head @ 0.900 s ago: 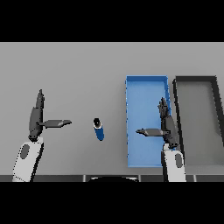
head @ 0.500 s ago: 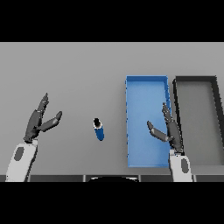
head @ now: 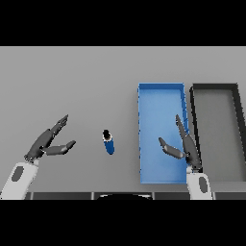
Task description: Pick up the blue pipe and place it into the blue bin.
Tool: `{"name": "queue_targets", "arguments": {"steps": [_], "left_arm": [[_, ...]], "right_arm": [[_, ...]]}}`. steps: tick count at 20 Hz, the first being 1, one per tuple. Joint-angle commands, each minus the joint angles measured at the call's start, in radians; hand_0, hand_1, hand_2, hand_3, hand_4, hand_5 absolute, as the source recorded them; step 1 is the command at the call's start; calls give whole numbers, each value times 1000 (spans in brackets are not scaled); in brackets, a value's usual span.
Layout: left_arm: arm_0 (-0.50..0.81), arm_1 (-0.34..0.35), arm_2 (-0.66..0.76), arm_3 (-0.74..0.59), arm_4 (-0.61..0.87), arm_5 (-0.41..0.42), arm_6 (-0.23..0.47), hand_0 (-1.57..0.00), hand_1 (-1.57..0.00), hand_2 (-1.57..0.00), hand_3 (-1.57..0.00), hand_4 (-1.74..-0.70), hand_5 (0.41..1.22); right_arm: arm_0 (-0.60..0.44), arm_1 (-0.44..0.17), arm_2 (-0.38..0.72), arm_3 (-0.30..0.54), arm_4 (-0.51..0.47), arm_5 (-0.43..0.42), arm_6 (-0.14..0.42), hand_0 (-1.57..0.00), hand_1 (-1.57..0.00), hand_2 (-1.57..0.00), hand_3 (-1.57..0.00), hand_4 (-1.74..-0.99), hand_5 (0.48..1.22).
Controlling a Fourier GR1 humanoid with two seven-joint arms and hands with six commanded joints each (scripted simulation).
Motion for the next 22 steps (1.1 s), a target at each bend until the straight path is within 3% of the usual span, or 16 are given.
{"name": "queue_targets", "arguments": {"steps": [1, 5, 9, 15, 22], "left_arm": [[-5, 0, -18, -9, -3, -17, 17, 1, 1, 1, 1, -1187, 573], [5, -11, -92, -83, -29, -49, 57, 1, 1, 1, 1, -1196, 523], [-32, -72, -163, -76, -70, -61, 105, 1, 1, 1, 1, -1207, 494], [-49, -193, -234, -21, -182, 2, 59, 1, 1, 1, 1, -1220, 495], [-140, -331, -257, 133, -237, 44, 24, 1, 1, 1, 1, -1195, 496]], "right_arm": [[-6, -1, -6, -2, -8, 0, 1, 1, 1, 1, 1, -1232, 604], [-9, -6, -7, -3, -29, 24, -29, 1, 1, 1, 1, -1266, 633], [-10, 4, 1, 1, -21, 20, -15, 1, 1, 1, 1, -1290, 646], [-10, -5, -18, -4, -43, 26, -1, 1, 1, 1, 1, -1305, 652], [6, 0, -14, -3, -21, 10, -11, 1, 1, 1, 1, -1320, 659]]}}
